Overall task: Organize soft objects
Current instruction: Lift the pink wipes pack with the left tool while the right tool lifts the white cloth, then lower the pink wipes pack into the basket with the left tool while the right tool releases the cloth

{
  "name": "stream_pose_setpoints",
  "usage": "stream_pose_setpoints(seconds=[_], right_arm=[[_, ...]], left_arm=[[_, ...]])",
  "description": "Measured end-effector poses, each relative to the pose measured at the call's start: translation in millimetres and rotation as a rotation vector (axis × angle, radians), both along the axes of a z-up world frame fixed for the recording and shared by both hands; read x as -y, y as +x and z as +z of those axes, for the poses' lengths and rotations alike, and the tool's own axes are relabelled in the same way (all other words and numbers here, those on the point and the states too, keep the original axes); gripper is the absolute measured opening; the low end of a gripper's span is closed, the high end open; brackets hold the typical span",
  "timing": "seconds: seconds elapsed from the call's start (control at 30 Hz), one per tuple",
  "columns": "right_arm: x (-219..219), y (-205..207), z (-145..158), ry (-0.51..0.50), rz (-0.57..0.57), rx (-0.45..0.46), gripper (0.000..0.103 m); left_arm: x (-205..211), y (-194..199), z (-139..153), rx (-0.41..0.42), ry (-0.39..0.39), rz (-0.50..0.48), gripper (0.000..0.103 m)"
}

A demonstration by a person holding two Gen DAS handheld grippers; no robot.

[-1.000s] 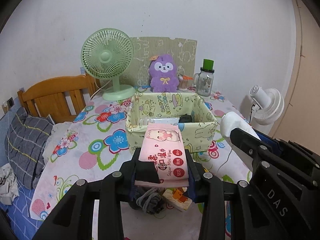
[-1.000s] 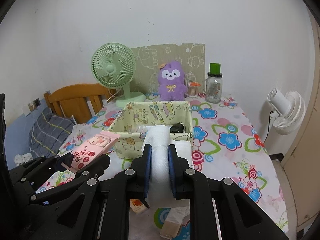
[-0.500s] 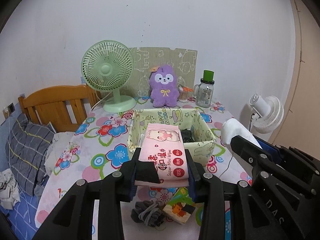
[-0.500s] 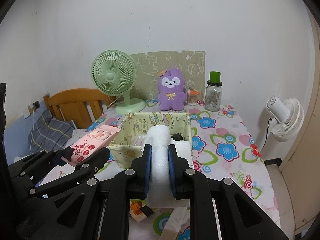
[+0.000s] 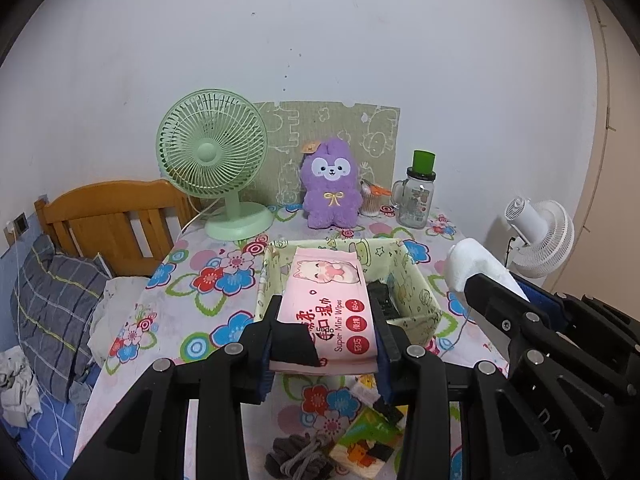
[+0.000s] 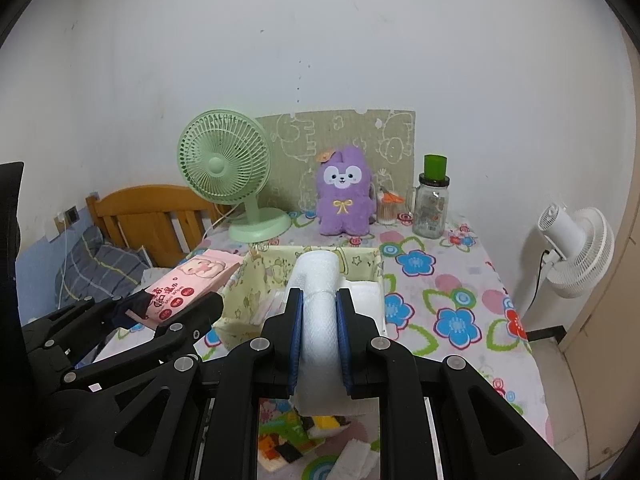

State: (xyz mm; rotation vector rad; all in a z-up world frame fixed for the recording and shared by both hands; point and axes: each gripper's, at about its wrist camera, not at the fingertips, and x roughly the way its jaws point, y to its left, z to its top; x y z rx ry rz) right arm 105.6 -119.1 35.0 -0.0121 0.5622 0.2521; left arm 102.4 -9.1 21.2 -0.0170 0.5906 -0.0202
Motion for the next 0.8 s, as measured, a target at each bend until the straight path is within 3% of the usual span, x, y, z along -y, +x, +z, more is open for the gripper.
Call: stream_pose_setpoints(seconds=[0.43, 0.8], right_arm=[[-7.0, 47.4, -3.7, -0.005, 0.022, -0.011, 0.02], [-10.3, 87.6, -17.9, 0.0, 0.037, -0.047, 0.02]], left_arm=[[-7.8, 42.6, -4.1, -0.011, -0.007, 0.012, 0.039], [-14.5, 86.1, -25.8, -0.061, -0.011, 0.016, 0.039]])
